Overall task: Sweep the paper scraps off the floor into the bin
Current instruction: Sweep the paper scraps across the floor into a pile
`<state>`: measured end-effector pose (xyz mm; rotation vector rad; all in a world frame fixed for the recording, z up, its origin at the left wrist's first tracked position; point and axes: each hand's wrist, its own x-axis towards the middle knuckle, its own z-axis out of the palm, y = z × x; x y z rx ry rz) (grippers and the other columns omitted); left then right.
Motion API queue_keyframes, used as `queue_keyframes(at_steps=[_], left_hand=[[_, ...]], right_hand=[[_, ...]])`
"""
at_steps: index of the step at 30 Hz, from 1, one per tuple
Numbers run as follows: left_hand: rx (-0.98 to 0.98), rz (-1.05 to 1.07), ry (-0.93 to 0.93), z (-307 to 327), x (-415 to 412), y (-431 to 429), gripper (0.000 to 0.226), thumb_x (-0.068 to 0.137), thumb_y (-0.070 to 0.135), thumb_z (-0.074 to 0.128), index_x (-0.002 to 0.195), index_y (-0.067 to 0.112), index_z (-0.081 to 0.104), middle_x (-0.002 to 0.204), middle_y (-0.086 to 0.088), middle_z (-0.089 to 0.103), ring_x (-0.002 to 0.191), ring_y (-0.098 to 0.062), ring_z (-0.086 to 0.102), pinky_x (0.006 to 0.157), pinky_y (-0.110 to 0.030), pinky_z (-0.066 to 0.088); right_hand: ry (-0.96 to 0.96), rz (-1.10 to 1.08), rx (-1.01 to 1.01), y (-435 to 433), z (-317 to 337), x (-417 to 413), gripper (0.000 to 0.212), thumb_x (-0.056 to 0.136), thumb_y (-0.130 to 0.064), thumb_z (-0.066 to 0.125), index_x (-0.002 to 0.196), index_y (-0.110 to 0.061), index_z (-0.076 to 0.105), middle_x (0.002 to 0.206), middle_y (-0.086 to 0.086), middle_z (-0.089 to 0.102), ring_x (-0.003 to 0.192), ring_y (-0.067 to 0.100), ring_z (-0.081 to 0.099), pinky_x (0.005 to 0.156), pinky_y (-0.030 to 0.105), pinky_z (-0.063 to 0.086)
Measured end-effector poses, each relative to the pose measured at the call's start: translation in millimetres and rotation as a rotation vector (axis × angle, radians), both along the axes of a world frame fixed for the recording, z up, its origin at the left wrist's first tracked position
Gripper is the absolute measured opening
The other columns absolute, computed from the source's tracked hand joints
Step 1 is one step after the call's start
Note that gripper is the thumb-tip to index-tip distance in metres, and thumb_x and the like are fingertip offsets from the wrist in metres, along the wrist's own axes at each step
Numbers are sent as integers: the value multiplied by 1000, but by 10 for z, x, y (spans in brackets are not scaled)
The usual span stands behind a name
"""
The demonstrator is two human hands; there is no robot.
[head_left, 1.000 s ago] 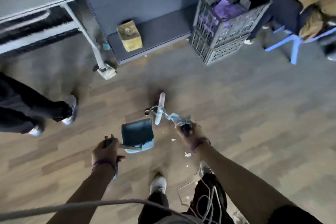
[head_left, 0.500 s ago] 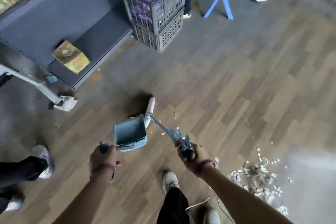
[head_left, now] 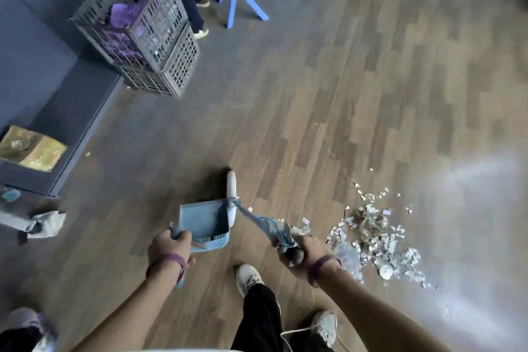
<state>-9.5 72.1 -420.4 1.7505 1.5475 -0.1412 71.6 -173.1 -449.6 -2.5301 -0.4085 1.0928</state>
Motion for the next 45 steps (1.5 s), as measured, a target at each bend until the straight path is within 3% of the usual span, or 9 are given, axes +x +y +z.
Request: queue_keyframes(at_steps=[6, 10, 16, 20, 25, 29, 33, 36, 45], left_hand=[[-52, -208, -25, -22, 229, -1166, 19, 84, 14, 53, 68, 4, 58, 50, -10, 60, 31, -23, 57, 37, -23, 45], [-193, -268, -75, -176, 377, -2098, 13, 86, 8, 50, 75, 3, 55, 33, -1, 48, 20, -16, 43, 32, -15, 33], [-364, -355, -59, -327, 391, -3262, 17, 90, 10, 48, 97, -2, 57, 53, -11, 55, 21, -11, 47, 28, -11, 29], [-417, -354, -67, -361, 306, -3648, 24, 93, 9, 47, 108, -6, 56, 63, -15, 58, 22, -9, 48, 26, -10, 27], [-365, -332, -100, -260, 108, -3480, 21, 93, 7, 49, 107, -4, 57, 82, -19, 61, 22, -10, 49, 24, -11, 26], [-312, -308, -109, -181, -133, -3012, 17, 91, 12, 52, 102, 3, 60, 68, -5, 61, 28, -12, 56, 27, -11, 28], [-286, -231, -148, -56, -477, -2534, 8, 91, 10, 52, 97, 7, 56, 70, -7, 59, 25, -11, 53, 27, -8, 25], [-239, -171, -167, 6, -829, -2195, 10, 90, 12, 54, 96, 5, 60, 65, -6, 57, 25, -11, 53, 27, -8, 25], [-97, -76, -127, 73, -1610, -1413, 17, 88, 16, 57, 82, 1, 62, 53, -7, 54, 23, -11, 51, 25, -10, 30]], right_hand=[[-11, -115, -60, -1286, 287, -116, 19, 82, -49, 49, 78, -33, 59, 79, -5, 59, 88, 21, 64, 69, 24, 44], [-43, -238, -83, -2254, 398, -283, 28, 77, -46, 50, 100, -35, 62, 88, -5, 68, 82, 19, 65, 70, 29, 53], [-57, -432, -115, -3454, 501, -650, 6, 78, -37, 58, 79, -38, 65, 72, -2, 65, 71, 22, 63, 64, 30, 50], [-80, -533, -39, -3826, 546, -843, 38, 79, -24, 63, 53, -50, 55, 47, -12, 52, 57, 16, 49, 54, 25, 43], [-196, -659, 116, -3686, 699, -893, 54, 83, -9, 64, 52, -52, 54, 48, -19, 53, 56, -9, 55, 51, 5, 38], [-177, -653, 200, -3230, 856, -915, 36, 88, -12, 63, 63, -35, 49, 60, -14, 54, 57, 5, 54, 51, 9, 37], [-160, -546, 280, -2729, 948, -1034, 21, 86, -10, 60, 82, -27, 73, 70, -6, 64, 64, 9, 58, 57, 16, 43], [-144, -504, 325, -2352, 989, -1160, 29, 84, -7, 60, 68, -31, 66, 62, -13, 60, 60, 7, 55, 59, 21, 48], [-57, -412, 444, -1542, 764, -1598, 18, 82, -4, 61, 81, -16, 75, 50, -23, 56, 48, -8, 52, 52, 6, 35]])
